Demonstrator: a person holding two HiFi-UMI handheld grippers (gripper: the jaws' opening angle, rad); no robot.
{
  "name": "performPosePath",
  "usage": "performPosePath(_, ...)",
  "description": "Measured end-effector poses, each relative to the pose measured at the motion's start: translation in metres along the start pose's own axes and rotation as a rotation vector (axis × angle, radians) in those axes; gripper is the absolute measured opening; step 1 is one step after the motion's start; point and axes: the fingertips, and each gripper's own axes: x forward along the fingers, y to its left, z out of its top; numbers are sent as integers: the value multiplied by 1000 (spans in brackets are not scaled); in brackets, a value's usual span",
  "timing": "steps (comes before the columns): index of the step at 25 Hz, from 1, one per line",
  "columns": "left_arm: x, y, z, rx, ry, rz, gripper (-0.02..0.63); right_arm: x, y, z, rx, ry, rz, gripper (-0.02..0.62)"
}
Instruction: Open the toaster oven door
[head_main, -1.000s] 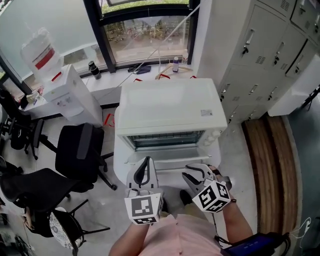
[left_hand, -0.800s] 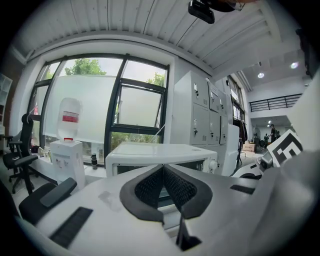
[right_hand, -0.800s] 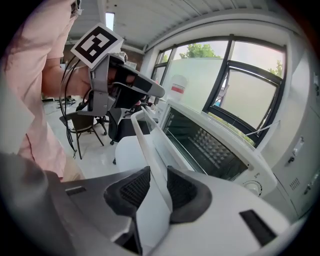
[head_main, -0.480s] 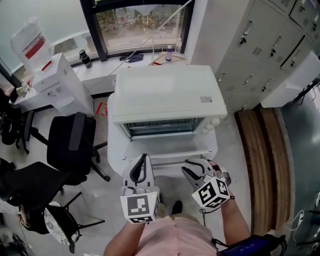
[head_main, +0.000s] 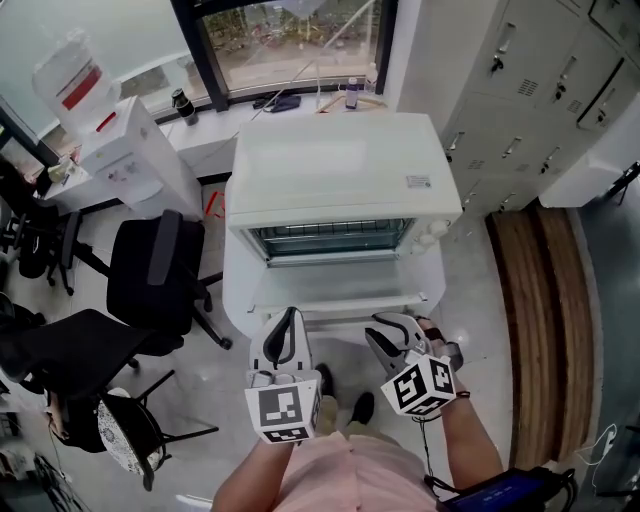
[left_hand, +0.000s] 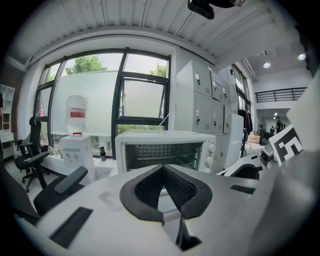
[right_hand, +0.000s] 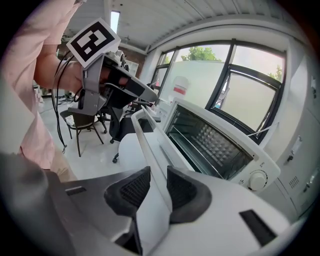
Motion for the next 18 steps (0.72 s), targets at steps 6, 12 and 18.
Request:
performPosePath(6, 0, 6, -13, 4, 33, 15, 14, 4, 17, -11, 8, 9, 9, 106)
performPosePath(12, 3, 11, -31, -6, 73, 27, 14, 7, 27, -20, 9, 16, 1, 106)
performPosePath(18, 3, 10, -46, -18, 110, 25, 14, 12, 39, -29, -11, 48, 16, 104)
